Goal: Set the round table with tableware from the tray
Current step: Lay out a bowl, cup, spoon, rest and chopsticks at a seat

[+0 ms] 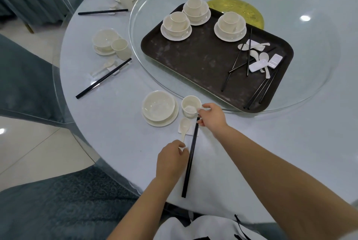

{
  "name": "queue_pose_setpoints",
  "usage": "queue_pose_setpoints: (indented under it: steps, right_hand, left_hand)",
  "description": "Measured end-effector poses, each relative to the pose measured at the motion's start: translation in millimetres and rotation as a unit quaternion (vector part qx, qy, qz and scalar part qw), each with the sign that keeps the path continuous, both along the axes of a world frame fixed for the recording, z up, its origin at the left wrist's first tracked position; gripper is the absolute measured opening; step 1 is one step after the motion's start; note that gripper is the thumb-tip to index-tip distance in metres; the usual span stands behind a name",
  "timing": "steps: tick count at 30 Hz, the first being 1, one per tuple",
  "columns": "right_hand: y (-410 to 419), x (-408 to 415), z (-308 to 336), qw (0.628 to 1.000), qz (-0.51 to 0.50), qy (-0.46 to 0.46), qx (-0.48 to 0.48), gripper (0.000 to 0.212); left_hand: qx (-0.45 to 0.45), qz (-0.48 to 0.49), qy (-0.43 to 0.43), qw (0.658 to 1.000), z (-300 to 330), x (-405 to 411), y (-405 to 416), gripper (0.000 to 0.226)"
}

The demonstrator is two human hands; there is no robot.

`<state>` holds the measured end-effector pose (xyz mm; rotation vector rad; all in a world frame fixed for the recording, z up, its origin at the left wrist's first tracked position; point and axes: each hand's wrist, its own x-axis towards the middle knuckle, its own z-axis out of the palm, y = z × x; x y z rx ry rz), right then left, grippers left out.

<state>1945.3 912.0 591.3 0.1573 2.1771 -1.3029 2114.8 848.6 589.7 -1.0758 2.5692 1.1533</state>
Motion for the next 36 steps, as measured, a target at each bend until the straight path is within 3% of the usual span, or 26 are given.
queue_pose_setpoints:
  steps: [15,28,32,36]
  right_hand:
    - [-4.3,-6.3,-7.1,0.999,-0.019,-0.038,-0.015,0.028]
    - [-16.7,-9.7,-3.1,0.998,0.040,-0.056,-0.013,0.024]
    - [-15.5,-9.5,-3.5,0.997,0.042,-0.061,-0.011,0.022]
    - [-15.0,-12.2,-3.1,0.997,0.046,-0.064,-0.005,0.025]
  left_hand:
    - [0.006,0.020,0.025,0.999,11.5,-10.3,-14.5,0.014]
    - [0.020,0.026,0.021,0.999,14.3,-18.1,-27.7,0.006]
    - [0.046,0.099,0.010,0.994,5.1,-14.4,-50.7,0.013]
    - [0.201,0.264,-0.011,0.943,-11.1,-8.2,-73.9,0.023]
